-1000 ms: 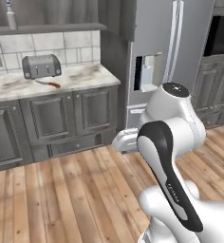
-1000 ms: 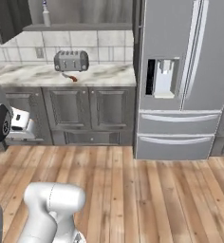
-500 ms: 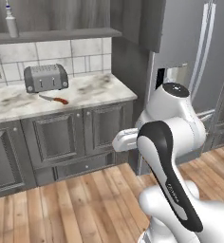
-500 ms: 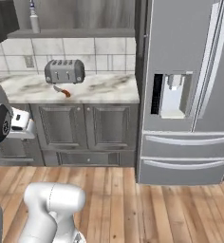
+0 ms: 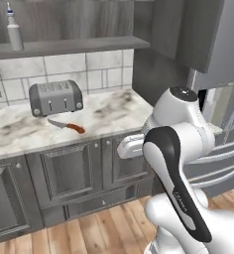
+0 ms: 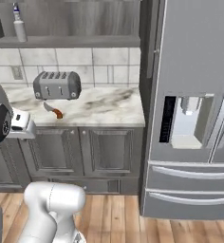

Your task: Move the cutting board and knife to the sink. Then move spray from the cabinet to the counter.

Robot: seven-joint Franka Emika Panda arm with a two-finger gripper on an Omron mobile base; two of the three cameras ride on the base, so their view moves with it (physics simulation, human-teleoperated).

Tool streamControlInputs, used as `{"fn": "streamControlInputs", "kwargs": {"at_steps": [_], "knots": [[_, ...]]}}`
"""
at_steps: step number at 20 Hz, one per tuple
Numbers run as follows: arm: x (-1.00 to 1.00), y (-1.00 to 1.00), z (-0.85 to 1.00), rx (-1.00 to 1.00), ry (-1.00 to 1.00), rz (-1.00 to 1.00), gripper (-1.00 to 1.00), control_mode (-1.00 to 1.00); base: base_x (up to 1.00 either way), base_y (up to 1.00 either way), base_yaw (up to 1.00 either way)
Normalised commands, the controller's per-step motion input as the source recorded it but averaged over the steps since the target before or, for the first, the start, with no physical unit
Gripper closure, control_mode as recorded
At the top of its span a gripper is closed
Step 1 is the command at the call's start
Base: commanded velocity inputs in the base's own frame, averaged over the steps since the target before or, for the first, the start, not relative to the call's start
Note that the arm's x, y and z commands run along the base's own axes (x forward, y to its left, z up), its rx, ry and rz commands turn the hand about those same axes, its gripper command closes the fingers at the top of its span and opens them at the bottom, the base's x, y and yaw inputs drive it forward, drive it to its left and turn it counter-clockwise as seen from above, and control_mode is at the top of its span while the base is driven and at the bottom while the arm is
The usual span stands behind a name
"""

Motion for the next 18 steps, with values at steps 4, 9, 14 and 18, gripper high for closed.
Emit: {"fn": "streamControlInputs", "kwargs": {"at_steps": [4,9,14,18], "knots": [[0.00,0.00,0.00,0.00,0.00,0.00,-1.00,1.00,1.00,0.30,0.04],[0.00,0.00,0.00,0.00,0.00,0.00,-1.00,1.00,1.00,0.28,0.05],[0.00,0.00,0.00,0.00,0.00,0.00,-1.00,1.00,0.93,0.20,0.07],[0.01,0.02,-0.13,0.00,0.07,0.05,-1.00,-1.00,0.14,0.08,0.05]]}}
